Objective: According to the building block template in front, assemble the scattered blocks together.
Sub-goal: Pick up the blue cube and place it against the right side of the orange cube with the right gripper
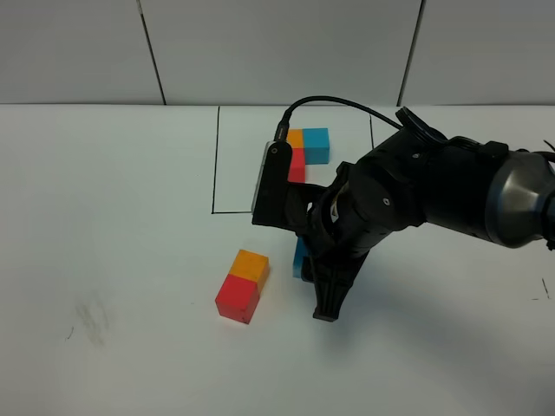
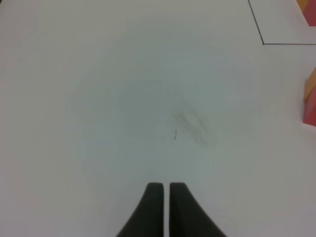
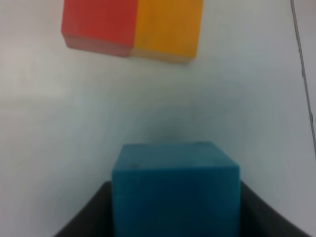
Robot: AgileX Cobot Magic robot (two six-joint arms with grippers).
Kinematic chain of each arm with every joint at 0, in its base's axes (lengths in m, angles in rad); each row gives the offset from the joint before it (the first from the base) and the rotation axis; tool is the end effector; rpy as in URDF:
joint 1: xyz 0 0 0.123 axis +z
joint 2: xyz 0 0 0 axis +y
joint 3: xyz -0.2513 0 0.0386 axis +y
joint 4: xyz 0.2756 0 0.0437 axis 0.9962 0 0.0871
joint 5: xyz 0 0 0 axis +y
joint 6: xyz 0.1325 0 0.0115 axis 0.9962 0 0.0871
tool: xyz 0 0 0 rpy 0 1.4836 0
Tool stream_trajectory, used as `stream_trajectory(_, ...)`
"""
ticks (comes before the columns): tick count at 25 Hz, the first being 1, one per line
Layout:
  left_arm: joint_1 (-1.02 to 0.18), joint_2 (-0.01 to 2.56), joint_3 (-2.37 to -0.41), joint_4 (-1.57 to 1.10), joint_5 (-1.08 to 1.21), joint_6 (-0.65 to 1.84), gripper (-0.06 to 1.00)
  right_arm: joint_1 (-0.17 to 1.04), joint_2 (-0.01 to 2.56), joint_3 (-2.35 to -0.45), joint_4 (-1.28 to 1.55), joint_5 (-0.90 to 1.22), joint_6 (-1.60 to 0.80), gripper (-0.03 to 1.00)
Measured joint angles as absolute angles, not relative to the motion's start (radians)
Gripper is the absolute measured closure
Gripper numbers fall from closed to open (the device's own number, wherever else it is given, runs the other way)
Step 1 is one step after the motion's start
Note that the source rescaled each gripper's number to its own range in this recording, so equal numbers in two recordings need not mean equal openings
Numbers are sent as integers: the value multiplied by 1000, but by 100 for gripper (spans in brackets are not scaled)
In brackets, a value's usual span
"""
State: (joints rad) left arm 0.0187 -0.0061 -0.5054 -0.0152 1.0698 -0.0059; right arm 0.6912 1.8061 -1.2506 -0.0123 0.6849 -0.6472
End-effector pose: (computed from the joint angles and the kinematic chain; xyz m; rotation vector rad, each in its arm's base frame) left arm 0.0859 -0.0002 0.2726 -0.0242 2.0417 -0.0102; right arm 0.3144 0.2588 0.1286 -1.6982 2.1297 -0.0007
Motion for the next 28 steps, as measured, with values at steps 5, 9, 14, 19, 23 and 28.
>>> stream_trajectory(5, 19, -6, -505, -15, 1070, -6, 94, 693, 1846, -1322, 0, 726, -653, 47)
stream_trajectory(9, 19, -6, -505, -15, 1070, -6, 94, 708, 1893, -1364, 0, 742, -653, 47)
stream_trajectory(14, 19, -6, -505, -15, 1070, -6, 94, 712, 1946, -1395, 10, 745, -597, 47)
stream_trajectory(19, 19, -6, -505, -15, 1070, -6, 94, 712, 1974, -1407, 9, 738, -568, 47)
stream_trajectory(23, 19, -6, -505, -15, 1070, -6, 94, 712, 1975, -1408, 9, 734, -550, 47)
stream_trajectory(28, 19, -6, -505, -15, 1070, -6, 94, 712, 1976, -1408, 9, 711, -540, 47)
